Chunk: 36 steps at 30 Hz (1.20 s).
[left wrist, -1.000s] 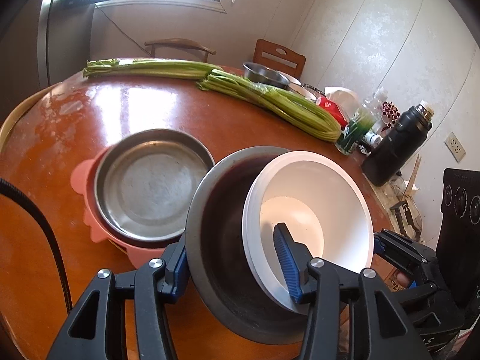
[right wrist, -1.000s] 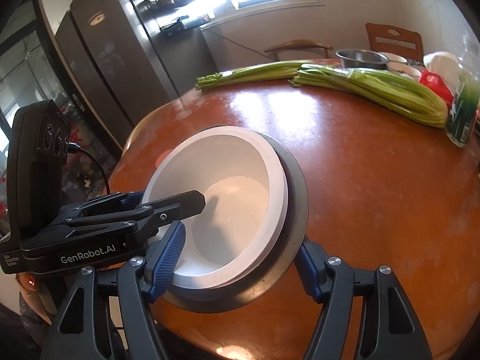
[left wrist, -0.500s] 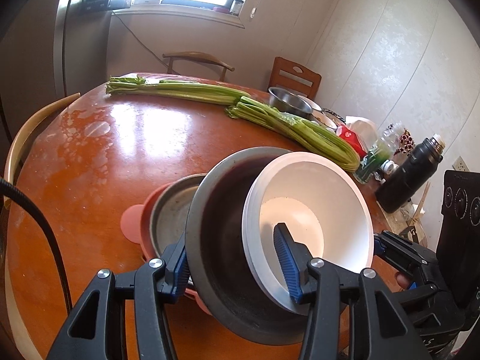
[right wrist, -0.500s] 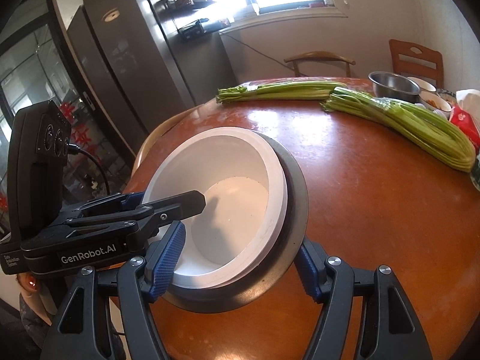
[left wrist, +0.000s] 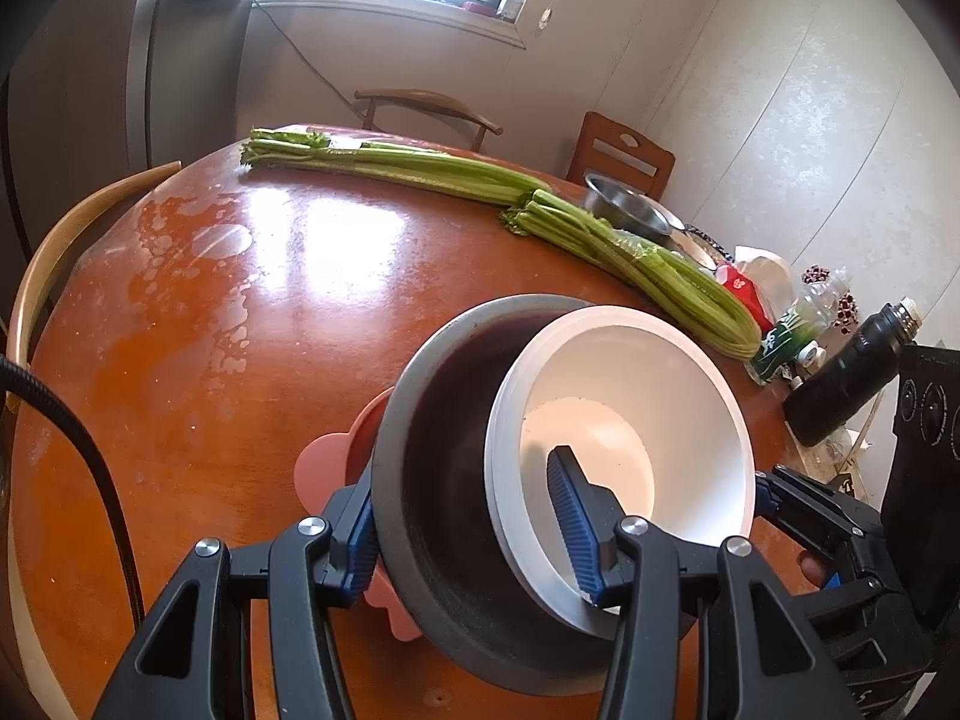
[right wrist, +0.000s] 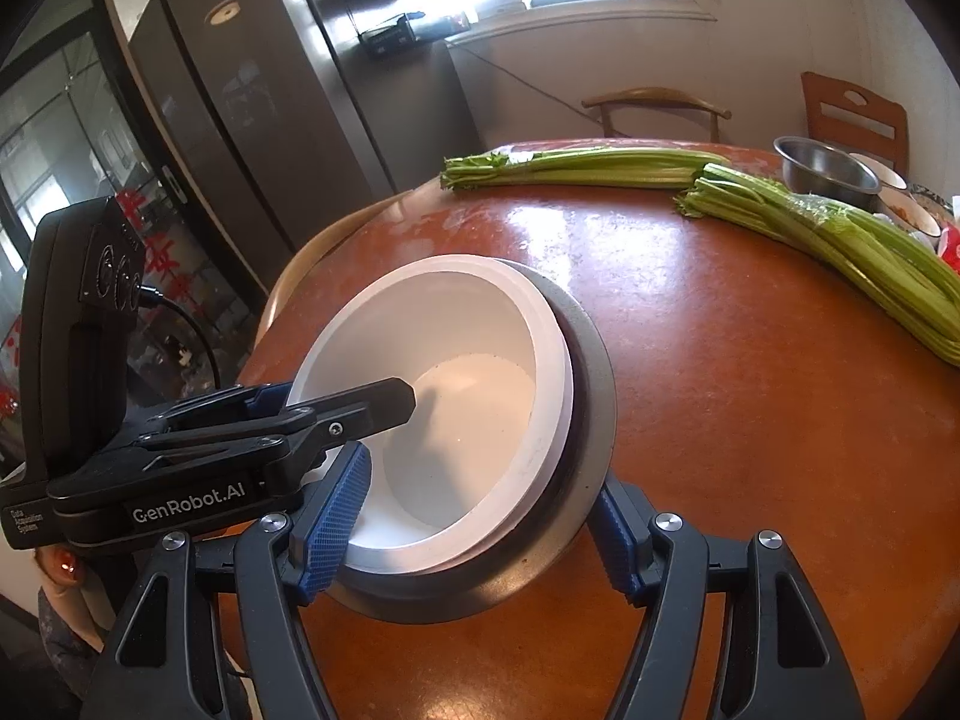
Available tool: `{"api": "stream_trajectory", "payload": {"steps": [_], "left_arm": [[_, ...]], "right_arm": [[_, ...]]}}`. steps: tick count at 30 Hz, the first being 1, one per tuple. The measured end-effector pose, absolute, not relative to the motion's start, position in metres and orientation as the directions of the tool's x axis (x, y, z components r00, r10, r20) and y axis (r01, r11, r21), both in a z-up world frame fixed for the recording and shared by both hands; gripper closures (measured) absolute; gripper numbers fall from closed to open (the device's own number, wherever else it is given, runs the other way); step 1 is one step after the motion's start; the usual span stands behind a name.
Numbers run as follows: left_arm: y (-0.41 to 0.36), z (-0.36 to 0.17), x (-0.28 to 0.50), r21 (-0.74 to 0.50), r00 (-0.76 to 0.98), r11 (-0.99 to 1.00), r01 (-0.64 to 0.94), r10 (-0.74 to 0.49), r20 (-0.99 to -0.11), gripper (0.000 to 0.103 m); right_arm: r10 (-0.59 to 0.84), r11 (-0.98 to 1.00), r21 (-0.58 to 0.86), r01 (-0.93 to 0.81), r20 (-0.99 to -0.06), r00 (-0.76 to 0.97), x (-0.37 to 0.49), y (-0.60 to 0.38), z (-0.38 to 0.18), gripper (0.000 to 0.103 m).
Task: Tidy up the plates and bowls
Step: 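Lower the bowl stack onto the steel pan with the left tool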
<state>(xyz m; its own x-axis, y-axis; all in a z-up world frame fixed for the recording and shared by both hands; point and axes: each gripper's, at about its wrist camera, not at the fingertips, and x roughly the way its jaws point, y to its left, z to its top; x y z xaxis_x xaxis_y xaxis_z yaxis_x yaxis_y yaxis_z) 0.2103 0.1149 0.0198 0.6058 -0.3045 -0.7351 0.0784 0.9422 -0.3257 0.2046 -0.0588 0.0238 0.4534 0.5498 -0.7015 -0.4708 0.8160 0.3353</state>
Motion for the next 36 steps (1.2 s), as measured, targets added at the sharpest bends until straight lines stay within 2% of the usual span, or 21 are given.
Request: {"api": "stream_trajectory", "payload": {"steps": [36], "left_arm": [[0.125,-0.006,0.214,-0.296,0.611,0.954,0.051,-0.264,-0.747,0.052]], "right_arm": [[0.520,0.831,0.303,-0.467,-0.723,0.455,0.207,-0.048,0.001,0.031]]}}
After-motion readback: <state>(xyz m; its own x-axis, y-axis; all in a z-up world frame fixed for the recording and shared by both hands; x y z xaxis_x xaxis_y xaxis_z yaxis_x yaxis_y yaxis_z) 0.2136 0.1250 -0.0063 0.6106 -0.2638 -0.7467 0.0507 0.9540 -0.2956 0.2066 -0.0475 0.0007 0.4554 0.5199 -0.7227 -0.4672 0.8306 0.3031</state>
